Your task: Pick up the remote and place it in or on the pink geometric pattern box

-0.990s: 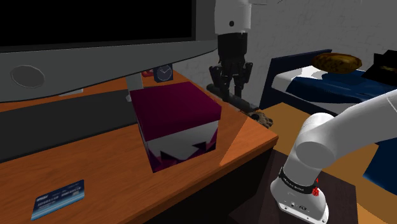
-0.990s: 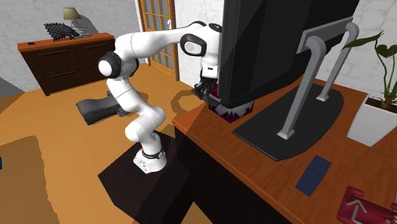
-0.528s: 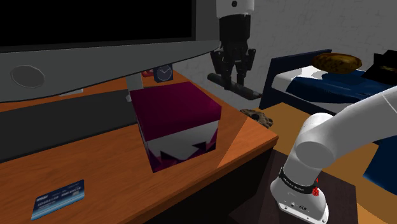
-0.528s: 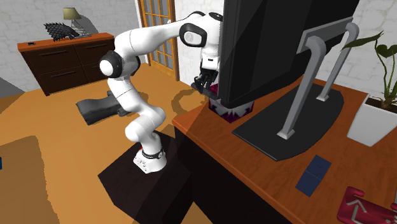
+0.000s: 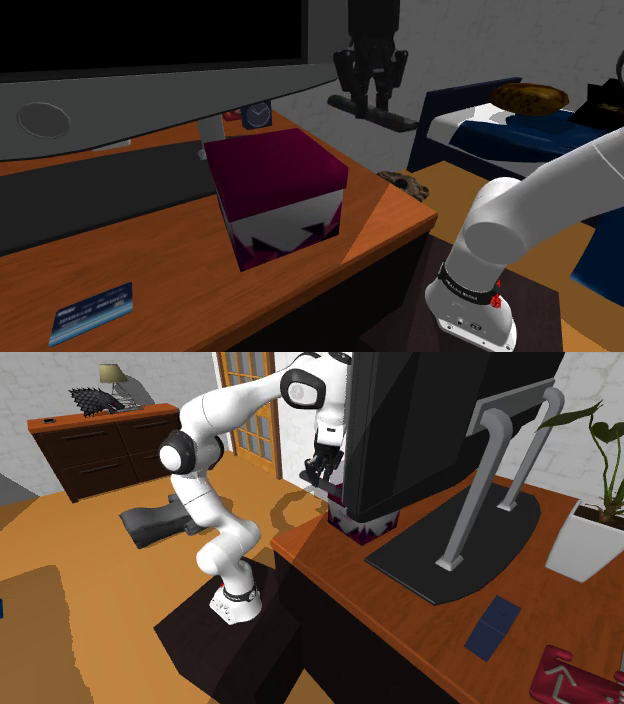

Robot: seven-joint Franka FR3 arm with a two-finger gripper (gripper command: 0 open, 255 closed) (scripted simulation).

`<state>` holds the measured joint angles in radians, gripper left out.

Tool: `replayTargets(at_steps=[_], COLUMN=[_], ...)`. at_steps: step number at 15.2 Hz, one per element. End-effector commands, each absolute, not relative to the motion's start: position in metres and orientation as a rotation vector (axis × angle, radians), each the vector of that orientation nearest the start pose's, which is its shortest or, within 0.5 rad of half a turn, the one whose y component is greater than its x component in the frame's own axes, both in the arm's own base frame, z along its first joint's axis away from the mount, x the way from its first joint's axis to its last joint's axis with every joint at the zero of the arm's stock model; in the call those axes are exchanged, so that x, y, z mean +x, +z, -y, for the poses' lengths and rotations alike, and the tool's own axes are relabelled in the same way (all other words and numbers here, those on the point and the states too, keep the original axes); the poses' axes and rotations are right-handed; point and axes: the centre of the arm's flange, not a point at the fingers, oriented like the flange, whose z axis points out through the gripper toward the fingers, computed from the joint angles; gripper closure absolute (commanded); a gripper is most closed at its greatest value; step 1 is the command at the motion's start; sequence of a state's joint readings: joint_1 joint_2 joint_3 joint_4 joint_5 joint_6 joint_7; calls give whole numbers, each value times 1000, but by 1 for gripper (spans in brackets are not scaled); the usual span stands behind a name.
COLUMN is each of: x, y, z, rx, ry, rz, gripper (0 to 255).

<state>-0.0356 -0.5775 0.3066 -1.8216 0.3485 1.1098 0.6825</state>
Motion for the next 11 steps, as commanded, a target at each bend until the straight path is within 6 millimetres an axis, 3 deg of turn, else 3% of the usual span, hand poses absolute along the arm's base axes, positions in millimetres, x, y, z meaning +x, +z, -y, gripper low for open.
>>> replayTargets(at_steps=[1, 3, 11], x=[281, 281, 341], y=[726, 733, 725], z=[-177, -177, -263], rx=[-3009, -3009, -3009], ry=[332, 332, 332], rz=[-519, -519, -519], gripper=[255, 255, 255])
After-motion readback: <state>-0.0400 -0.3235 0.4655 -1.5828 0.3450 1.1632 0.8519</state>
